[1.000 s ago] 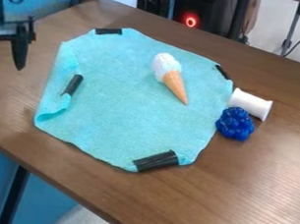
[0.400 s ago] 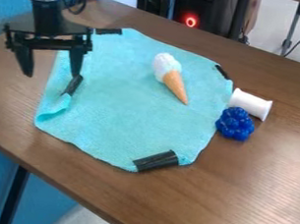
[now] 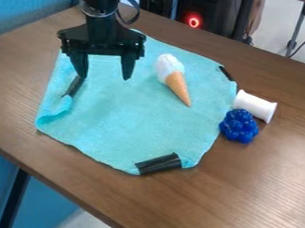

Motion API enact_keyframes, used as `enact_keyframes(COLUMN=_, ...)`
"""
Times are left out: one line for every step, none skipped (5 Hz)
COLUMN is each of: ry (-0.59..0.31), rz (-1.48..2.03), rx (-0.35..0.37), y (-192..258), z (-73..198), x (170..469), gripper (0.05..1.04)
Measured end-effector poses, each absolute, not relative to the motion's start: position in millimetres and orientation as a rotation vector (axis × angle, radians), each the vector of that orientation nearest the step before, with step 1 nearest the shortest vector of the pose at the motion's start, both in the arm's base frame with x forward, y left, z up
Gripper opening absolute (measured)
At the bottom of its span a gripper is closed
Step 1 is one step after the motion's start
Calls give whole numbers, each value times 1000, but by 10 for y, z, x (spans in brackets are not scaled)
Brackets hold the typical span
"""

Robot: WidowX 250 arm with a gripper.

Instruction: Remove the ice cream cone from the cloth to the right side of the table

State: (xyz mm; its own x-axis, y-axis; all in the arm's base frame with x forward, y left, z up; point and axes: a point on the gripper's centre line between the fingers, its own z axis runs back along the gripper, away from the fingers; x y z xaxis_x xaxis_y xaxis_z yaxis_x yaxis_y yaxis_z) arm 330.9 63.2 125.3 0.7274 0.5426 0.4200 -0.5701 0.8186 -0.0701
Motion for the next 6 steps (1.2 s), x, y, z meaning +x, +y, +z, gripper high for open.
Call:
enact_keyframes(ry=-503, rz=705, rx=-5, y=475, z=1329, x=3434, gripper=999)
enact_keyframes(ry=-547, rz=817, rx=-34, y=376, z=1440, x=3566, gripper=999)
enact_keyframes(ry=-530, rz=865, rx=-44, y=333, z=1420, x=3651, gripper=999)
enact_keyframes(ry=-522, rz=866, rx=-46, y=193, z=1390, x=3787, gripper=999)
enact_keyframes(ry=-523, rz=877, rx=-47, y=89, z=1326, x=3909, gripper=999)
enact_keyframes(ry=-524, rz=868, rx=-46, y=-57, z=1239, x=3997, gripper=999)
